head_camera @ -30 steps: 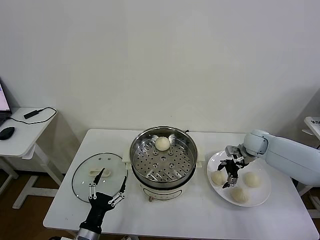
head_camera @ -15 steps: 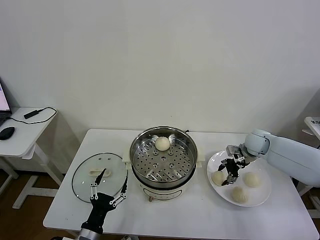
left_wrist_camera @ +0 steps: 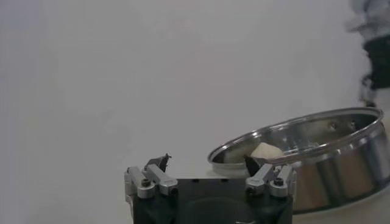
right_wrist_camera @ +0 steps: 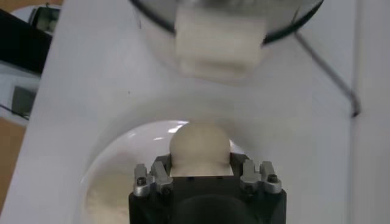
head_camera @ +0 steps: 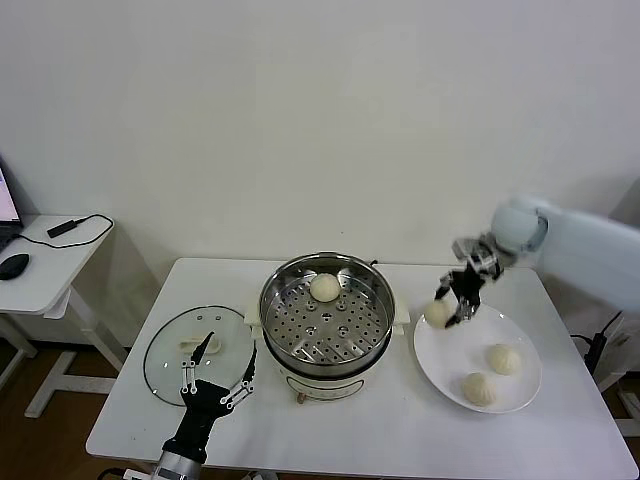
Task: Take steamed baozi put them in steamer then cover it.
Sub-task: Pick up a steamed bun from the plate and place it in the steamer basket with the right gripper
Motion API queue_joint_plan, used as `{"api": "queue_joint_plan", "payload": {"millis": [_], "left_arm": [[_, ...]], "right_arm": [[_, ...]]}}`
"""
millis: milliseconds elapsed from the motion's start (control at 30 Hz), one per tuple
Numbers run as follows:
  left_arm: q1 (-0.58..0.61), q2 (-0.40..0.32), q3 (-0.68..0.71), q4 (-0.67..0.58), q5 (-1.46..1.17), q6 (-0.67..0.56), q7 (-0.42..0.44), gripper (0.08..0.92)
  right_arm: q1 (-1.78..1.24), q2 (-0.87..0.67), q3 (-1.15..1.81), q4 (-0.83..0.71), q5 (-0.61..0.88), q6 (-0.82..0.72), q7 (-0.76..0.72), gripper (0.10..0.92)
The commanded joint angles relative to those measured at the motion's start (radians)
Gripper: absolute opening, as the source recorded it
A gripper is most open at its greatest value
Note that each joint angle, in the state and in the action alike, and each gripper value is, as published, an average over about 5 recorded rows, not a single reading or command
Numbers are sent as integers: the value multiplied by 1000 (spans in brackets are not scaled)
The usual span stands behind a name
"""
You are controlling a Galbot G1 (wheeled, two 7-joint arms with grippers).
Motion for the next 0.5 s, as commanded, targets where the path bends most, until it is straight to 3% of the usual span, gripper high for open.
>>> {"api": "queue_joint_plan", "payload": {"millis": [33, 500], "left_arm": [[-3, 4, 6, 0, -1, 0, -2, 823], [-6, 3, 9, 1, -2, -7, -7, 823]], "right_arm": [[313, 228, -118, 100, 205, -70, -68, 662], [111, 530, -149, 41, 239, -191, 173, 662]]}}
